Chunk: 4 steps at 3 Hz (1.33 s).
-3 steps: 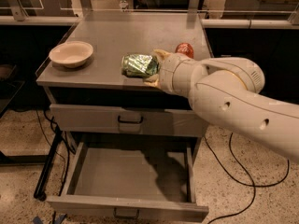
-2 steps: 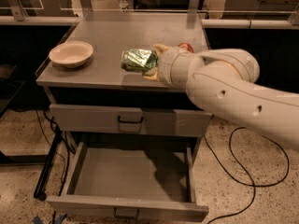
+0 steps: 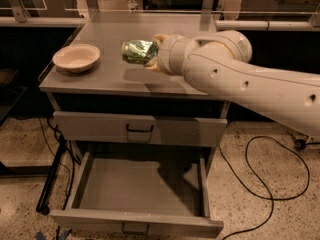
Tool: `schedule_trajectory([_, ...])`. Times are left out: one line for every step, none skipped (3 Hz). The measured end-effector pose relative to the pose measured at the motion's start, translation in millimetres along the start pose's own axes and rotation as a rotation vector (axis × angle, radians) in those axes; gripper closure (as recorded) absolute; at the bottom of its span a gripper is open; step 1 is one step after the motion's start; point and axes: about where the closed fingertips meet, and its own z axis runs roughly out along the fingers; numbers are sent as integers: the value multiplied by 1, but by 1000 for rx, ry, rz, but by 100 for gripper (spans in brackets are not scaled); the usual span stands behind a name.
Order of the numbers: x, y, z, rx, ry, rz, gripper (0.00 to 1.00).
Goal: Pick green can from middle drawer and place on counter
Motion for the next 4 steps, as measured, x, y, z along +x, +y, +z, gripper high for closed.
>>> schedule_trajectory([-2,7,33,-42,6,-8,100])
schedule_trajectory([-3,18,51,-78,7,-8,100])
schedule_trajectory([-4,37,62,-135,-8,-3,100])
schedule_trajectory([-4,53,67,-200,-30,6,100])
